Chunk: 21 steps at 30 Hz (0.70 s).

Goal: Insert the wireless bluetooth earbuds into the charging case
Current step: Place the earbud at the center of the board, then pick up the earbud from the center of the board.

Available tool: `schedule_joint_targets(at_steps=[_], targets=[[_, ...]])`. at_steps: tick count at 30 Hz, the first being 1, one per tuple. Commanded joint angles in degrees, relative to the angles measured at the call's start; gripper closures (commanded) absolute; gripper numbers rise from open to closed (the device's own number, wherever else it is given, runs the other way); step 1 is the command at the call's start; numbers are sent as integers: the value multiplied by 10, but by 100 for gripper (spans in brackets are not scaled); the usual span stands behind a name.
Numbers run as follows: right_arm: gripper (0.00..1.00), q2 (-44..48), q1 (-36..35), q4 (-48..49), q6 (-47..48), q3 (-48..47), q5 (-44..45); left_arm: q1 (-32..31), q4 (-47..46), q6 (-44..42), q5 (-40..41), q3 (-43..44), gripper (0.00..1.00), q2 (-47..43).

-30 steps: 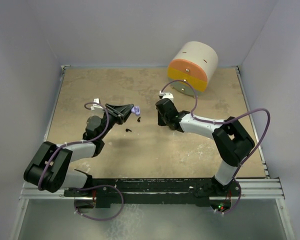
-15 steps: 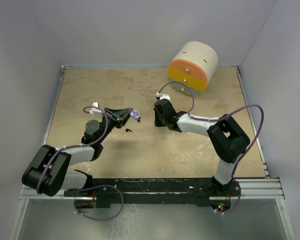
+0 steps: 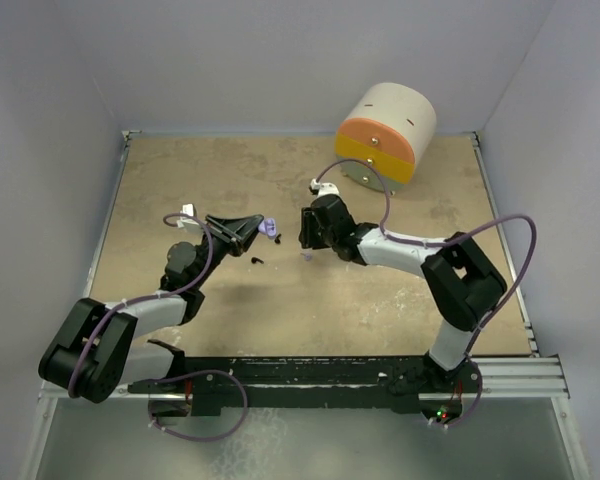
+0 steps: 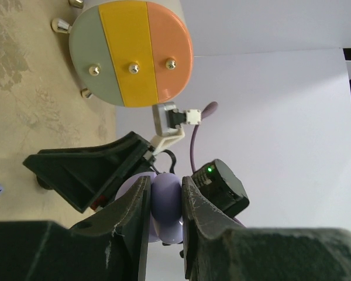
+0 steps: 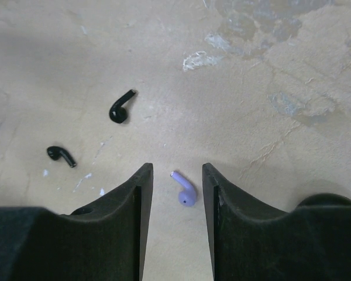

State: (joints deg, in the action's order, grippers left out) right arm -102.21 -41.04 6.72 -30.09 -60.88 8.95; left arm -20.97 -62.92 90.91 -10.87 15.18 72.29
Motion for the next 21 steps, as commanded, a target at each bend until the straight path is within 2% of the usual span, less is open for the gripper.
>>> schedule_joint_targets(at_steps=[1, 10, 21], targets=[[58, 65, -2, 59, 21, 41, -17, 3, -27, 2, -1, -1, 100, -12], [57, 99, -2, 98, 16, 126, -26, 3, -19, -1, -1, 1, 100, -17], [57, 72, -1, 121, 14, 133, -38, 2, -9, -5, -5, 6, 100, -20]])
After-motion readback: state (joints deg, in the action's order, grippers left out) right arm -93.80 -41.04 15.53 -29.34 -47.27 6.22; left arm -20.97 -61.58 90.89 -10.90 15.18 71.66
